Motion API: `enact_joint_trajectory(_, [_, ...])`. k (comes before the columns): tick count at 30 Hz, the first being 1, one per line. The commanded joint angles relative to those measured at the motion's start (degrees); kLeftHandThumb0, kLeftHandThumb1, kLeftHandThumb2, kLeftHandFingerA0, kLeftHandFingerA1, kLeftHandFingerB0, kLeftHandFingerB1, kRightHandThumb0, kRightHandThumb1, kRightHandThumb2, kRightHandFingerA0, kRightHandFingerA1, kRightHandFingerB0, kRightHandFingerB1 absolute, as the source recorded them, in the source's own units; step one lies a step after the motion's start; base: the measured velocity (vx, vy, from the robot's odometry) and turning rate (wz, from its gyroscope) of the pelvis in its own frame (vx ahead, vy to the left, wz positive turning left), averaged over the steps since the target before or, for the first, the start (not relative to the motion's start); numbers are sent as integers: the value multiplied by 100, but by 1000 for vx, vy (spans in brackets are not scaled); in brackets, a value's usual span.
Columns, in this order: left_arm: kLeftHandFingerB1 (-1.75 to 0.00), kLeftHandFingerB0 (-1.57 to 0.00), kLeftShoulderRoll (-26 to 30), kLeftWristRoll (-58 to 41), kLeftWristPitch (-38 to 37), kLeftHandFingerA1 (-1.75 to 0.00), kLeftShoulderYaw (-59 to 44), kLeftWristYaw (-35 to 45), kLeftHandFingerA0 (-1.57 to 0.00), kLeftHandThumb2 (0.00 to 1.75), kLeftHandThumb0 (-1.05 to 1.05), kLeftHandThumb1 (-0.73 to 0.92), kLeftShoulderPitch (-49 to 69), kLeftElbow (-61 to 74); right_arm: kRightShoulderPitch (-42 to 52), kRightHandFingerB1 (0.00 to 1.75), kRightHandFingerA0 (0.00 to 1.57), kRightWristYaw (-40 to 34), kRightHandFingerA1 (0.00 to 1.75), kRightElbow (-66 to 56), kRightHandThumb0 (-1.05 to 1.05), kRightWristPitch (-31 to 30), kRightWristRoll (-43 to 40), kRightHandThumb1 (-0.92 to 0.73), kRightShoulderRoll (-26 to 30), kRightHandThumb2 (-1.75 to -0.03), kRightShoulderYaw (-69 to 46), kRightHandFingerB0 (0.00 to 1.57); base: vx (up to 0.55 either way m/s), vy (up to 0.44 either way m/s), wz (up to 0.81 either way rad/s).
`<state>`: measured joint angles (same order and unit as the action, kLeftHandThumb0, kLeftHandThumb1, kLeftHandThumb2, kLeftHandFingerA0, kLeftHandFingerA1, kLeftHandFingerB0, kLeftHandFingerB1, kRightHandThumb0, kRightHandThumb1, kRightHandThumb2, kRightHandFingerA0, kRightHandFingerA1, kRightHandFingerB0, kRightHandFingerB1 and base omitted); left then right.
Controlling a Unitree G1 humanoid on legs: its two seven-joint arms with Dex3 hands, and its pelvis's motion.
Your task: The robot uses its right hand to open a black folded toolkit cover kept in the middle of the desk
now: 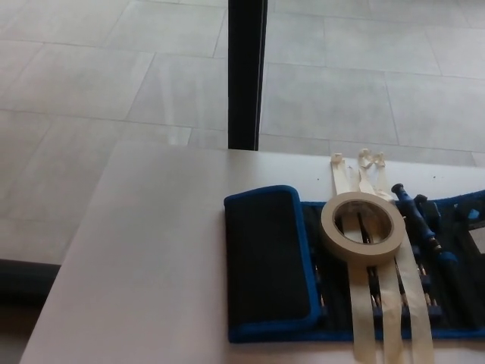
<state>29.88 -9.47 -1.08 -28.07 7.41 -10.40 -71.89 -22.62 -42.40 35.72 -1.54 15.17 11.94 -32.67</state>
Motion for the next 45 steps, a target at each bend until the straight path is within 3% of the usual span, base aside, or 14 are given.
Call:
enact_joint_trajectory(1, [-57, -38, 243, -181, 96, -68, -118, -73, -51, 98, -70, 58, 80, -5, 345, 90, 52, 1126, 104, 624, -20, -475, -2641, -64, 895, -63, -2213, 59, 0, 0, 0])
enact_joint_trajectory(5, [-47, -45, 231, -231, 155, -64, -163, -84, -55, 61, -70, 73, 59, -12, 277, 0, 16, 1467, 89, 1168, -36, -1131, -2632, -77, 1295, -84, -2398, 0, 0, 0, 0])
enact_joint_trajectory(9, [-47, -44, 231, -185, 119, -63, -116, -54, -56, 62, -70, 73, 72, -1, 295, 26, 22, 1847, 95, 959, -47, -1825, -2488, -83, 1597, -64, -2332, 0, 0, 0, 0])
enact_joint_trajectory(10, [-47, -44, 232, -188, 117, -63, -120, -50, -56, 62, -71, 73, 72, -14, 283, 57, 58, 2012, 154, 987, -51, -1916, -2443, -73, 1796, -65, -2315, 5, 0, 0, 0])
enact_joint_trajectory(12, [-46, -42, 232, -204, 114, -62, -142, -66, -54, 62, -71, 73, 73, -35, 238, 93, 91, 2392, 165, 984, -57, -2031, -2410, -67, 2334, -67, -2308, 61, 0, 0, 0])
enact_joint_trajectory(16, [-46, -44, 245, -183, 117, -62, -122, -55, -53, 61, -70, 74, 82, -10, 120, 66, 73, 2560, 157, 1266, -50, -1662, -2560, -61, 2937, -62, -2542, 31, 0, 0, 0])
enact_joint_trajectory(17, [-47, -44, 247, -167, 100, -63, -108, -51, -54, 62, -71, 74, 90, -9, 175, 39, 39, 2714, 101, 1328, -53, -1622, -2567, -69, 3076, -61, -2541, 10, 0, 0, 0])
enact_joint_trajectory(21, [-47, -44, 275, -186, 99, -63, -133, -24, -54, 61, -71, 72, 79, -47, 498, 35, 55, 3323, 122, 2019, -54, -1251, -2534, -75, 3548, -63, -2523, 8, 0, 0, 0])
enact_joint_trajectory(27, [-57, -40, 363, -95, 129, -70, -42, -1, -53, 98, -70, 56, 54, -12, 910, 74, 104, 3238, 130, 2515, -53, -579, -2791, -59, 2881, -100, -2681, 44, 0, 0, 0])
enact_joint_trajectory(29, [-47, -46, 371, -88, 126, -64, -36, 11, -55, 62, -71, 73, 48, -31, 834, 113, 84, 3211, 173, 2680, -51, -359, -3069, -70, 2582, -61, -2908, 55, 0, 0, 0])
enact_joint_trajectory(31, [-46, -46, 319, 7, 136, -63, 72, 23, -52, 63, -73, 74, 116, -42, 984, 84, 117, 3177, 136, 2681, -53, -192, -3165, -53, 2409, -97, -3016, 55, 0, 0, 0])
enact_joint_trajectory(32, [-47, -47, 297, -17, 135, -63, 51, -23, -54, 61, -72, 73, 105, -67, 879, 67, 71, 3057, 102, 2727, -52, -37, -3410, -52, 2096, -94, -3235, 32, 0, 0, 0])
enact_joint_trajectory(40, [-49, -44, 235, -90, 108, -66, 9, -79, -54, 61, -70, 73, 123, -80, 656, 78, 82, 3025, 153, 2844, -45, 460, -3579, -68, 1517, -65, -3293, 62, 0, 0, 0])
enact_joint_trajectory(45, [-48, -44, 177, -39, 113, -64, 69, -116, -54, 63, -70, 75, 283, -87, 782, 66, 75, 3271, 92, 2774, -49, 719, -3512, -71, 1426, -60, -2971, 53, 0, 0, 0])
